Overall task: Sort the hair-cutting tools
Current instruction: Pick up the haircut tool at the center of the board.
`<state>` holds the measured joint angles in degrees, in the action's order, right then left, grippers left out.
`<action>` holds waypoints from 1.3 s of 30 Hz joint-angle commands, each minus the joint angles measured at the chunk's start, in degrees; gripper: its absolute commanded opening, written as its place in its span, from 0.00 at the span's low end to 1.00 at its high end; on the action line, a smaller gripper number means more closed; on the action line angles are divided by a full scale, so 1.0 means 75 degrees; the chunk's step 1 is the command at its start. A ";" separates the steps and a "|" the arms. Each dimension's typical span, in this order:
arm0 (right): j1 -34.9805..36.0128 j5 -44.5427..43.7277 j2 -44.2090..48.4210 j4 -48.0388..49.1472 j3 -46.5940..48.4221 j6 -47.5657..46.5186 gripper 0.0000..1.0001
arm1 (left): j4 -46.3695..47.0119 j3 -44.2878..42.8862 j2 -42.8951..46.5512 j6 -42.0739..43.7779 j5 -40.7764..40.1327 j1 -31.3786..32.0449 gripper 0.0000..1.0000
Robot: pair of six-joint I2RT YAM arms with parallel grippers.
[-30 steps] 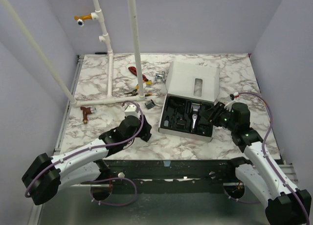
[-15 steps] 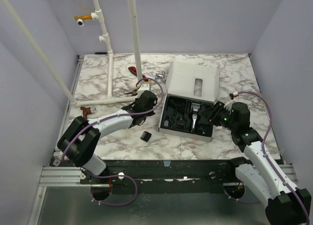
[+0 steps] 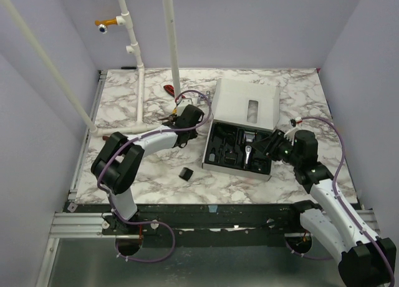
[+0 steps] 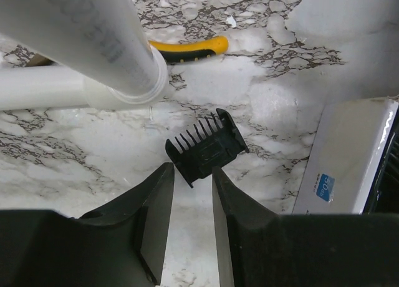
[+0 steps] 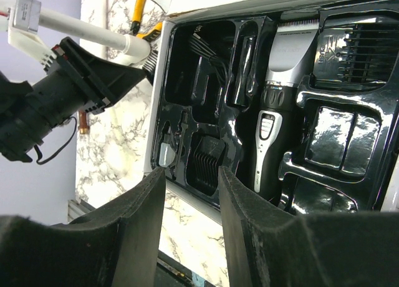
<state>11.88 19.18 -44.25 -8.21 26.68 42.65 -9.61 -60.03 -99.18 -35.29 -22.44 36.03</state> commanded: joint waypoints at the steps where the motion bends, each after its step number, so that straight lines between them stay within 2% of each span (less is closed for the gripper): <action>1: -0.0025 0.0209 0.0005 0.0180 -0.0089 0.0021 0.43 | -0.0509 -0.0491 -0.0464 -0.0175 0.0082 -0.0058 0.34; 16: -0.0025 0.0272 -0.0123 0.0237 -0.0071 -0.0024 0.43 | -0.1071 -0.0784 -0.0988 -0.0394 -0.0159 -0.0185 0.32; 28: -0.0025 0.0238 -0.0020 0.0148 -0.0106 -0.0025 0.43 | -0.0983 -0.0779 -0.0989 -0.0334 0.0041 -0.0302 0.01; 39: -0.0029 0.0203 0.0048 0.0070 -0.0129 -0.0025 0.43 | -0.0105 0.0658 0.0249 -0.0518 0.0363 -0.0305 0.00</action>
<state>11.88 19.88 -44.66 -7.55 26.50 42.63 -13.06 -60.07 -102.98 -37.54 -20.73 35.05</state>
